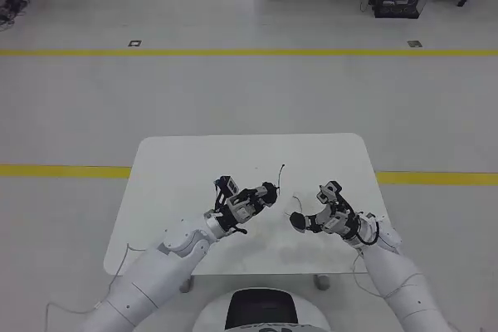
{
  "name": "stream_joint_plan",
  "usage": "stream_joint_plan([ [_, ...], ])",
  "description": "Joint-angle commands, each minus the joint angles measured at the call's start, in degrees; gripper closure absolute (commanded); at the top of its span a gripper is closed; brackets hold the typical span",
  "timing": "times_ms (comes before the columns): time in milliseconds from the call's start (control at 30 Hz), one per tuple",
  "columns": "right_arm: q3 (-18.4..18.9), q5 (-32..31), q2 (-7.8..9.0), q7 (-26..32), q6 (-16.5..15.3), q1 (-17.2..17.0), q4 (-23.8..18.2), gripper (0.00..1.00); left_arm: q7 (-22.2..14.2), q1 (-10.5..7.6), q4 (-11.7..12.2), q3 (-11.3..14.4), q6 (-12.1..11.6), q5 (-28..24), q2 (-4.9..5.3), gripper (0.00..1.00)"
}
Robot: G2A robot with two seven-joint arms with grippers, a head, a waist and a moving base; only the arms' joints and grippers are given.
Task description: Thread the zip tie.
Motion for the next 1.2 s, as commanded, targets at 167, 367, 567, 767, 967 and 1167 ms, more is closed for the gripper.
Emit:
stream_joint_plan([
  [167,-0.78,0.46,0.15,-0.04,1.77,0.11,-0.18,0.00,-2.77,-0.61,1.40,0.35,-1.19,-2.25,-0.35,1.00],
  [367,-0.95,1.43,0.03,-1.97,1.21,-0.45,-1.70,0.00,-4.34,0.44,0.22,0.17,-0.65,-8.36,-0.71,1.00],
  [567,-0.73,4.34,-0.05,-0.93,-0.61,-1.08,-2.87,0.00,-9.40,0.71,0.81,0.60,-0.57,-14.21,-1.34,1.00],
  [767,-1.33,5.14,-0.11,-0.04,-1.60,-1.11,-3.56,0.00,-11.43,0.37,2.62,1.83,0.56,-17.84,-2.18,1.00],
  [967,-2.50,5.49,-0.11,-0.04,-2.08,-1.08,-4.53,0.00,-12.18,-0.24,3.93,2.42,0.68,-18.59,-2.81,1.00],
  [1167,-3.20,5.44,-0.02,-0.04,-3.52,-0.94,-4.99,0.27,-12.31,-0.31,4.17,2.32,0.73,-19.02,-2.97,1.00],
])
